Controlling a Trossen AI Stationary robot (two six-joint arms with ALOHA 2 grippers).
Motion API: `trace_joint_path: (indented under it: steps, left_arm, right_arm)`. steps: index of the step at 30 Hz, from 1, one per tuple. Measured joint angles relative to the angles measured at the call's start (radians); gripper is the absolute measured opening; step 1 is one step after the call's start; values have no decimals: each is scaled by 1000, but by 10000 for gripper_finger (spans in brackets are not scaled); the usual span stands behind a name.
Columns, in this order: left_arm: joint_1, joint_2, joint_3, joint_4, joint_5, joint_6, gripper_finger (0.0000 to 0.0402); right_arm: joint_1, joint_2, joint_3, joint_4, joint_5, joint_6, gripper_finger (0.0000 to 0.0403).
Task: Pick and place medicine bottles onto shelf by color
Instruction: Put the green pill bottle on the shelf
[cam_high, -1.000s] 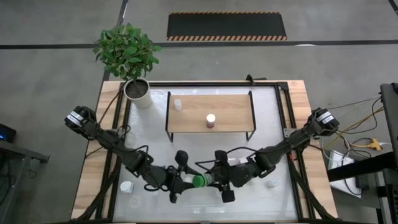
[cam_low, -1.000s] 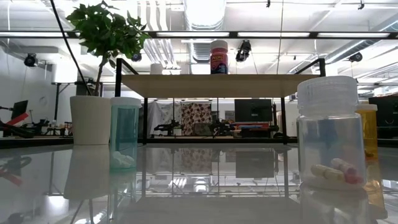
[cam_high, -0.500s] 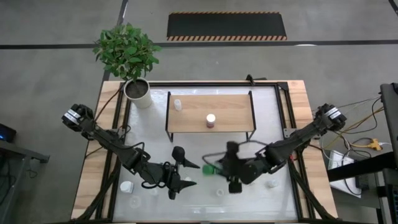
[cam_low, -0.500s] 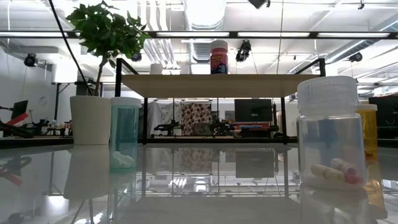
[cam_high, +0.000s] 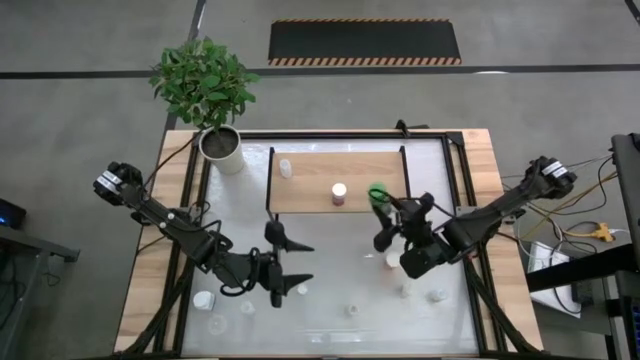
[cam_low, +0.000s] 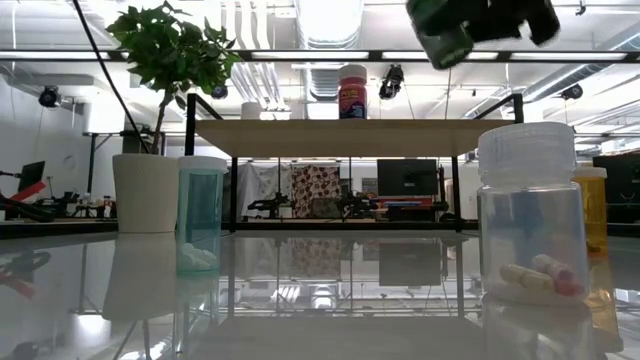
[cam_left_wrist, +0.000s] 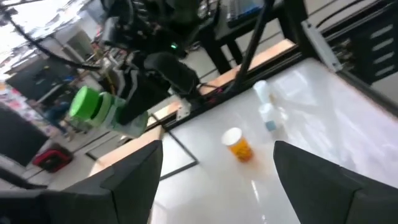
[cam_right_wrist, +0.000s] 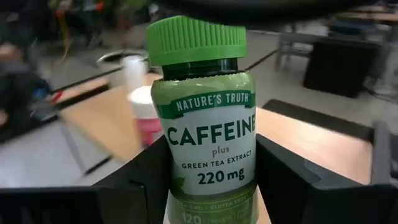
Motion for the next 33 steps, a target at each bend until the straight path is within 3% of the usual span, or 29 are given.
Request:
trace_joint_path:
  steps: [8, 17, 27, 33]
  left_arm:
    - [0, -12, -1, -1, -53, 50, 288]
    - [0, -34, -15, -6, -80, 55, 288]
    - [0, -32, -15, -11, -80, 51, 288]
    - [0, -31, -15, -10, -80, 48, 288]
  right_arm:
    - [-59, 56, -77, 11, 30, 218, 186]
    - [-122, 143, -44, 7, 15, 228, 191]
    - [-124, 190, -7, 7, 4, 220, 252]
    - [-123, 189, -6, 3, -23, 219, 256]
